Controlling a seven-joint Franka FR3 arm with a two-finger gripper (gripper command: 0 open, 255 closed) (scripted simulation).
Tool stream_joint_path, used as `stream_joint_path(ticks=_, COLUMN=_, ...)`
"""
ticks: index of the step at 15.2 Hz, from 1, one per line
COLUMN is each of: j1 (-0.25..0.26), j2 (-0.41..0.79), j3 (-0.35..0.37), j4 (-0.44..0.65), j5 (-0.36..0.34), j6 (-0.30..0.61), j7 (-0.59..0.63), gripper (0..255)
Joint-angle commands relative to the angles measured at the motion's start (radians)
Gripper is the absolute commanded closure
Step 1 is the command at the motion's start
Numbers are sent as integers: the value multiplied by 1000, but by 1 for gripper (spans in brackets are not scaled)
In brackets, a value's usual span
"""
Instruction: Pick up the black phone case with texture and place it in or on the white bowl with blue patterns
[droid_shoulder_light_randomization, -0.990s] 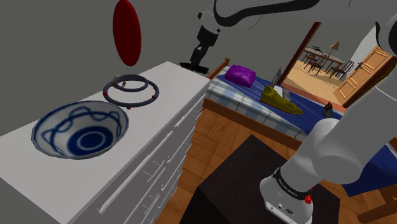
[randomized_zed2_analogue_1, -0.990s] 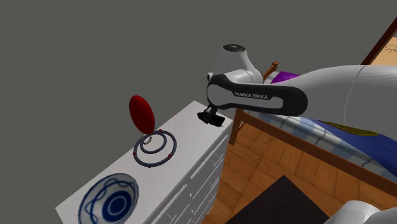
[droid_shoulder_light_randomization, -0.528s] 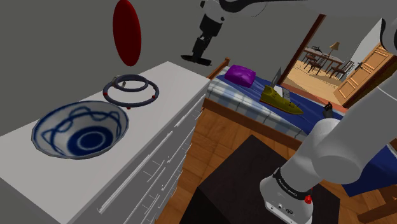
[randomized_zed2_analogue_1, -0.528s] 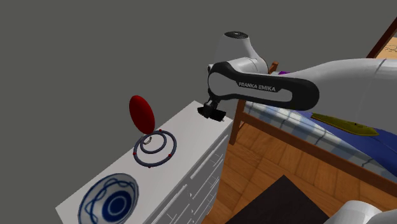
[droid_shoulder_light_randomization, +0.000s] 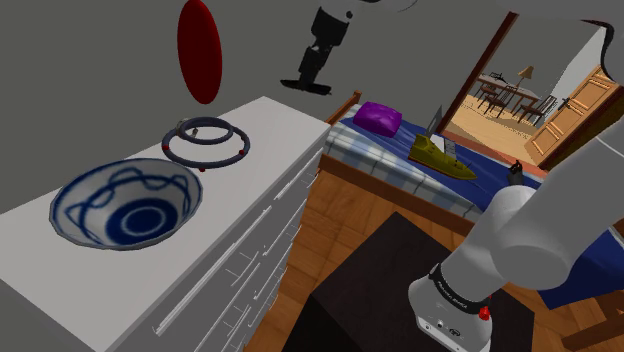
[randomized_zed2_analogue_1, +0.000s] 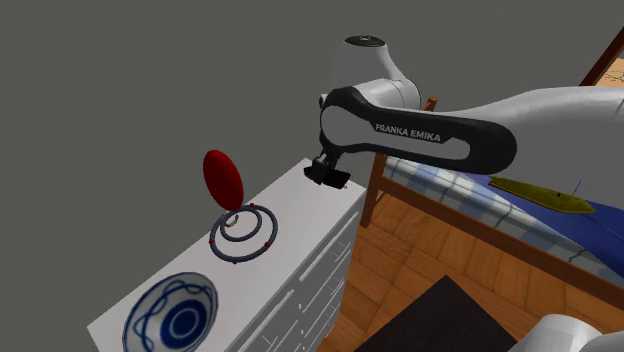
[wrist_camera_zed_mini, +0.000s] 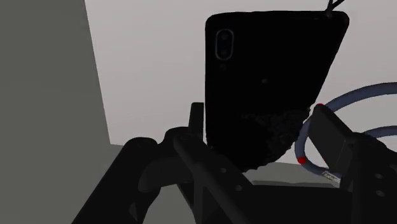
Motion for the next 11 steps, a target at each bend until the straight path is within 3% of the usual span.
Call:
stream_joint_path(ticks=1, j1=19, j2=-6, j3=26, j4=1, j5=-6, j6=-4, j7=48, gripper=255)
stream_joint_path(ticks=11, j1=120, j2=9, j3=166, j4=24, j5=-38, j6=-6, j7=299, gripper=255)
